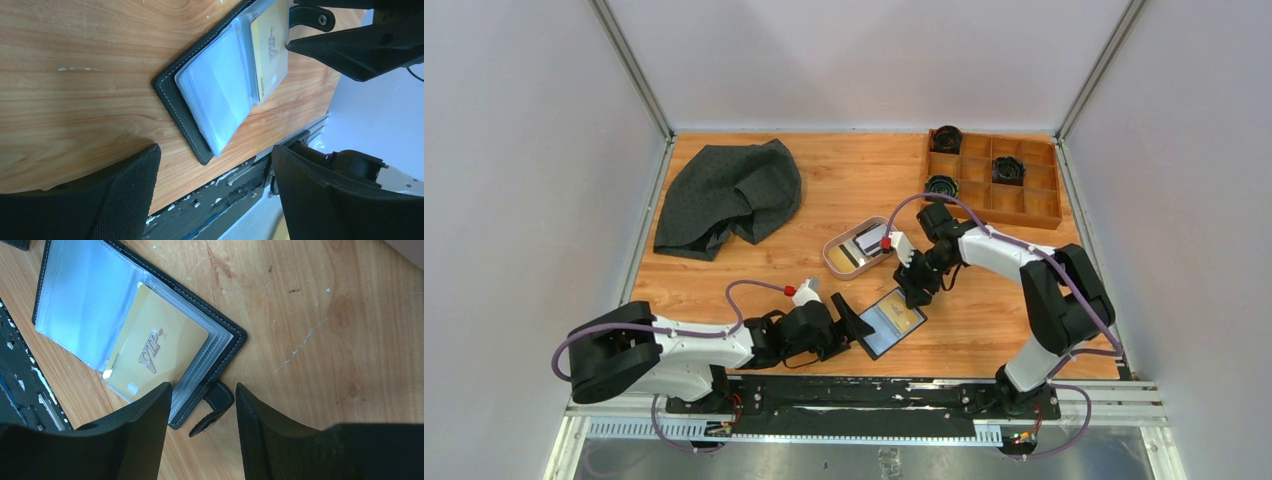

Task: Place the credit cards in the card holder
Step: Close the card holder at the center of the board.

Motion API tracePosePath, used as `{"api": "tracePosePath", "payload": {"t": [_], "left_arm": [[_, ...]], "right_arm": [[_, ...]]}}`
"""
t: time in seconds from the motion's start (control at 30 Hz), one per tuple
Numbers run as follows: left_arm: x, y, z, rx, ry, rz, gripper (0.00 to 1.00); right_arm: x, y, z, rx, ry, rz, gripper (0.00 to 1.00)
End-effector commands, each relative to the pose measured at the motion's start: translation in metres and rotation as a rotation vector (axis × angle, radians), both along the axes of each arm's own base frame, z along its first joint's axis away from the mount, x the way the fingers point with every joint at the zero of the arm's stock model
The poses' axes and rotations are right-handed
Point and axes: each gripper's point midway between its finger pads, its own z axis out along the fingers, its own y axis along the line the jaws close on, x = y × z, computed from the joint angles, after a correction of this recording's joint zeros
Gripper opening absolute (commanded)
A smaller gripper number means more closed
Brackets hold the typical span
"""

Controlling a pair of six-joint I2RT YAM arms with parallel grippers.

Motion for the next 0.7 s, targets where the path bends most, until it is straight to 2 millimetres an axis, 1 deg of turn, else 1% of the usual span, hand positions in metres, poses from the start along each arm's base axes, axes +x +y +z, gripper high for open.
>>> {"api": "tracePosePath", "payload": {"t": [0.0,0.23,0.43,0.67], "left_arm": [[0.006,0.001,-0.008,-0.015,0.007,0.078,0.88],[0.008,-0.006,-0.007,-0.074,-0.014,0.075,0.86],[0.010,-0.008,-0.009,-0.094,-0.038,0.070,0.86],[0.015,-0.015,-0.004,-0.151,-0.069,0.075,0.86]], "right_arm": [[-0.014,0.002,-0.002,-0.018,0.074,0.009,0.53],[-0.019,0.004,-0.007,-0.016,0.129,0.010,0.52],[-0.021,0.004,-0.008,-0.020,0.144,0.009,0.50],[-0.025,0.005,-0.012,-0.030,0.175,0.018,0.48]]}}
